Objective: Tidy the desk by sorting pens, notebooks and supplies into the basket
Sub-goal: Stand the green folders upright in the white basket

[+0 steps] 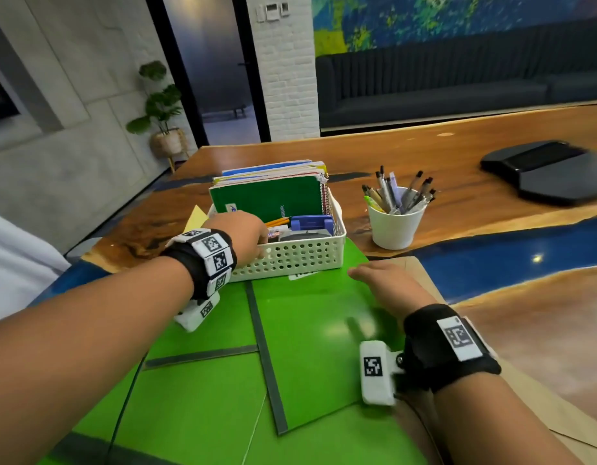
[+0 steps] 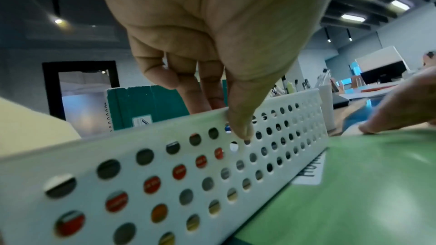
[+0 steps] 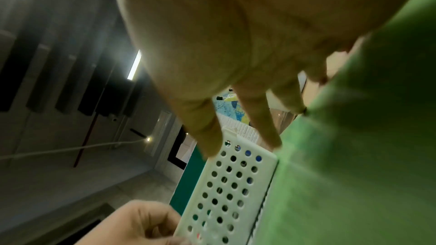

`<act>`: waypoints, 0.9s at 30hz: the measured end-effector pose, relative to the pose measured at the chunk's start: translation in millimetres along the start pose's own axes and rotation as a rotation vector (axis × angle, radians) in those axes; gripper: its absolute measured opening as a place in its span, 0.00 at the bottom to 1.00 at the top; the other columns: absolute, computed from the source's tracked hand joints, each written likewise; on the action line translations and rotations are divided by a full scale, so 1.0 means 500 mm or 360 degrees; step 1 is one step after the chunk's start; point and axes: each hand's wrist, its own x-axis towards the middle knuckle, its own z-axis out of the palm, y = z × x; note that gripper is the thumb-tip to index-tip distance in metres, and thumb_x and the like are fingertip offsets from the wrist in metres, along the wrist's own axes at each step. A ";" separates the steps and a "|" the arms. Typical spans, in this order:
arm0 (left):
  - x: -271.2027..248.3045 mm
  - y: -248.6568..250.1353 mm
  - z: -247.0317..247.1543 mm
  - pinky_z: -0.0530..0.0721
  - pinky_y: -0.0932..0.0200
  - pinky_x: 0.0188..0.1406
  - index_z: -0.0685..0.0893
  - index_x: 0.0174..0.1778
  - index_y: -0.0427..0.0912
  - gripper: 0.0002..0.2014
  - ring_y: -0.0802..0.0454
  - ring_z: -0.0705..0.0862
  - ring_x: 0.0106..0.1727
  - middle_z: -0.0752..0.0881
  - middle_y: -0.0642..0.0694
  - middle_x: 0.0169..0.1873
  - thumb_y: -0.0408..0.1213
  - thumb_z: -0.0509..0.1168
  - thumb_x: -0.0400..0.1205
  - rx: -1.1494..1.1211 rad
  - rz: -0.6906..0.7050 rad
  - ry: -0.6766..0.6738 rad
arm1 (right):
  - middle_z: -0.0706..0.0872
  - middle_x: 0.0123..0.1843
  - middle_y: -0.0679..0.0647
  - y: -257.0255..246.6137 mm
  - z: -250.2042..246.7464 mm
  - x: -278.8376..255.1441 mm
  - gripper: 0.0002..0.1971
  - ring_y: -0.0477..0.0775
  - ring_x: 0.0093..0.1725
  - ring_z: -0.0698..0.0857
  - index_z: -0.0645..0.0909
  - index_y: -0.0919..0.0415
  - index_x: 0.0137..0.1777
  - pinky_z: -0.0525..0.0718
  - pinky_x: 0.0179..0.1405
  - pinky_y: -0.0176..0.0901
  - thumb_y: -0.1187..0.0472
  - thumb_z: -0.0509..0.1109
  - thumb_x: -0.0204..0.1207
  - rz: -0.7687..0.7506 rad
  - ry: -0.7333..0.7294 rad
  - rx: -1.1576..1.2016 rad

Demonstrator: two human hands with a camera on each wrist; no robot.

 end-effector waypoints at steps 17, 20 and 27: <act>0.112 -0.083 -0.033 0.76 0.57 0.39 0.87 0.53 0.55 0.09 0.44 0.85 0.52 0.88 0.52 0.49 0.53 0.69 0.82 0.0014 0.0073 0.0100 | 0.75 0.80 0.50 -0.145 0.020 -0.026 0.41 0.55 0.75 0.77 0.70 0.42 0.80 0.77 0.73 0.48 0.35 0.79 0.68 -0.0504 -0.0736 -0.1628; 0.112 -0.077 -0.023 0.83 0.55 0.42 0.87 0.48 0.53 0.07 0.42 0.86 0.48 0.88 0.50 0.44 0.51 0.70 0.81 -0.0006 0.0094 0.0082 | 0.61 0.89 0.48 -0.157 0.052 0.027 0.55 0.57 0.84 0.67 0.56 0.46 0.88 0.67 0.82 0.53 0.28 0.76 0.66 -0.0523 -0.0739 -0.1817; 0.104 -0.076 -0.015 0.78 0.57 0.39 0.88 0.51 0.53 0.05 0.43 0.86 0.48 0.88 0.51 0.46 0.47 0.68 0.83 -0.0059 0.0142 0.0094 | 0.60 0.89 0.45 -0.160 0.093 0.006 0.58 0.58 0.84 0.68 0.57 0.45 0.87 0.67 0.82 0.61 0.29 0.80 0.60 -0.0624 -0.1106 -0.1998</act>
